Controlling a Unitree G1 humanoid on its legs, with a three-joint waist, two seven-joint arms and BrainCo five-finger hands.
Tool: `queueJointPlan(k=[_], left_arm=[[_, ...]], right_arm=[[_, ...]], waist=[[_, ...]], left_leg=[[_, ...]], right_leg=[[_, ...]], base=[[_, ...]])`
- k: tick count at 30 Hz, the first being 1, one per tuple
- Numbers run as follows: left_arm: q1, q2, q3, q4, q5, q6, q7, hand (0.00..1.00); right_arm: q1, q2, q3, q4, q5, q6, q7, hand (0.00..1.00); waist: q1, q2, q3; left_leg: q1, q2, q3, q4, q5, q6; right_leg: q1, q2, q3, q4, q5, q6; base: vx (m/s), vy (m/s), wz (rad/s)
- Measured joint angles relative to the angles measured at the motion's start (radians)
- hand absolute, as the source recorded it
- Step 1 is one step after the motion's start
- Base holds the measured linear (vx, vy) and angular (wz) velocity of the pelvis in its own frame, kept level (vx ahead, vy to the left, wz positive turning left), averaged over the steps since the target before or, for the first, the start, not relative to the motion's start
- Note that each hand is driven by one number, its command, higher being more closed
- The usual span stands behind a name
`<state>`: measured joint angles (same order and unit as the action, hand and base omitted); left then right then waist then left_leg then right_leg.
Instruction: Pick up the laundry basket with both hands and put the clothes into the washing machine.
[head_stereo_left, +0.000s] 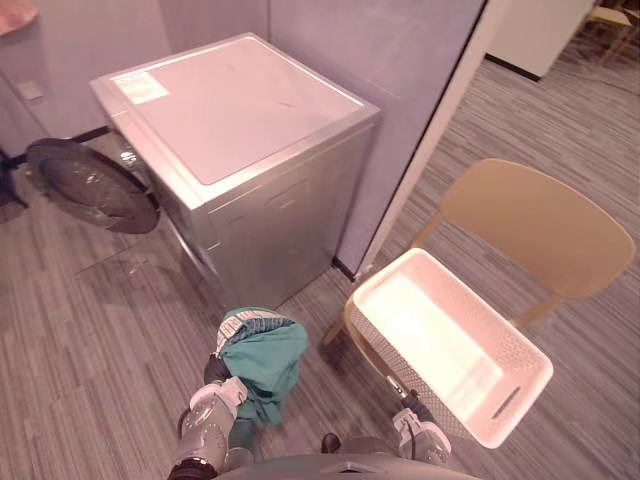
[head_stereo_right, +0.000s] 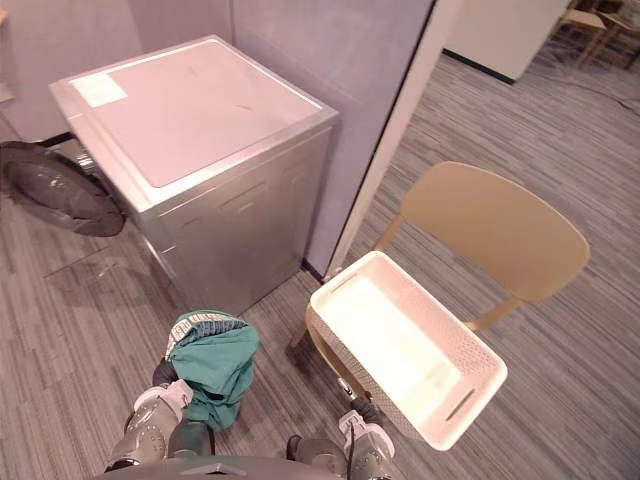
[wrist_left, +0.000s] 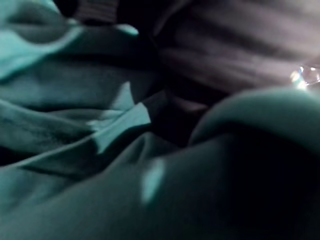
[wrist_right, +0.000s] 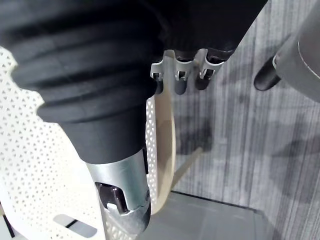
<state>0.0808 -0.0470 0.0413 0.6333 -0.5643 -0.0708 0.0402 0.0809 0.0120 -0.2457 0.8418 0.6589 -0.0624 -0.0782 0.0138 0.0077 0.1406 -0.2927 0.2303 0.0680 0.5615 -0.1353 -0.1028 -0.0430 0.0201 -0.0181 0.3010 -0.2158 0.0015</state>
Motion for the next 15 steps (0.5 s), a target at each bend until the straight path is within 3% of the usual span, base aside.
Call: queueJointPlan(k=[2,5,7,8,9,10,12,13,15], left_arm=[[0.002,-0.002,0.001,0.002,-0.001,0.0,0.0,1.0],[-0.004,-0.001,0.007,0.02,-0.004,0.0,0.015,1.0],[-0.014,0.001,0.005,0.063,-0.027,-0.001,0.024,1.0],[-0.015,0.003,0.004,0.075,-0.035,-0.002,0.028,1.0],[-0.027,0.023,-0.01,0.097,-0.046,-0.003,0.044,1.0],[-0.026,0.04,-0.011,0.095,-0.052,-0.013,0.051,1.0],[-0.041,0.076,-0.028,0.089,-0.052,-0.018,0.052,1.0],[-0.046,0.089,-0.046,0.082,-0.05,-0.018,0.052,1.0],[-0.069,0.113,-0.098,0.051,-0.048,-0.017,0.045,1.0]], right_arm=[[0.008,-0.006,-0.002,0.001,0.0,0.0,-0.014,0.0],[0.007,-0.02,-0.014,0.047,0.0,-0.001,-0.02,0.0],[0.005,-0.042,-0.052,0.135,-0.034,0.003,-0.034,0.0],[0.006,-0.047,-0.052,0.16,-0.04,0.005,-0.037,0.0],[0.001,-0.041,-0.067,0.212,-0.043,0.015,-0.038,0.0],[-0.007,-0.044,-0.101,0.251,-0.063,0.026,-0.037,0.0],[-0.018,-0.037,-0.138,0.289,-0.077,0.029,-0.038,0.0],[-0.023,-0.036,-0.154,0.295,-0.077,0.035,-0.038,0.0],[-0.05,-0.043,-0.216,0.318,-0.076,0.047,-0.042,0.0]], waist=[[0.004,0.002,-0.004],[-0.002,-0.016,-0.002],[-0.004,-0.021,0.001],[-0.008,-0.021,0.001],[-0.016,-0.047,-0.001],[-0.014,-0.049,-0.008],[-0.012,-0.051,-0.01],[-0.013,-0.058,-0.014],[-0.014,-0.031,-0.014]], left_leg=[[-0.022,0.009,0.027,-0.013,-0.03,0.043],[-0.067,0.023,0.031,-0.095,-0.033,0.05],[-0.09,0.046,-0.022,-0.169,-0.005,0.014],[-0.092,0.049,-0.002,-0.164,0.037,-0.045],[-0.099,0.004,0.045,-0.108,0.034,-0.045],[-0.151,-0.001,0.045,0.003,-0.034,-0.025],[-0.206,-0.015,0.062,0.112,-0.106,0.01],[-0.22,-0.024,0.072,0.127,-0.119,0.024],[-0.25,-0.055,0.104,0.134,-0.15,0.072]], right_leg=[[-0.026,-0.025,-0.003,0.017,-0.015,0.012],[-0.072,-0.11,0.006,0.017,-0.015,0.073],[-0.066,-0.187,0.013,0.013,-0.038,0.15],[-0.055,-0.21,0.014,0.01,-0.044,0.171],[-0.031,-0.26,0.036,-0.024,-0.041,0.189],[-0.008,-0.264,0.059,-0.087,0.028,0.169],[0.015,-0.301,0.065,-0.173,0.134,0.248],[0.011,-0.312,0.064,-0.191,0.167,0.251],[-0.024,-0.341,0.064,-0.232,0.322,0.236]], base=[[-0.06,0.216,0.23],[0.07,0.355,0.18],[0.19,0.502,0.25],[0.26,0.535,0.26],[0.29,0.498,0.12],[0.3,0.495,0.01],[0.24,0.54,-0.16],[0.19,0.535,-0.13],[0.14,0.543,-0.28]])
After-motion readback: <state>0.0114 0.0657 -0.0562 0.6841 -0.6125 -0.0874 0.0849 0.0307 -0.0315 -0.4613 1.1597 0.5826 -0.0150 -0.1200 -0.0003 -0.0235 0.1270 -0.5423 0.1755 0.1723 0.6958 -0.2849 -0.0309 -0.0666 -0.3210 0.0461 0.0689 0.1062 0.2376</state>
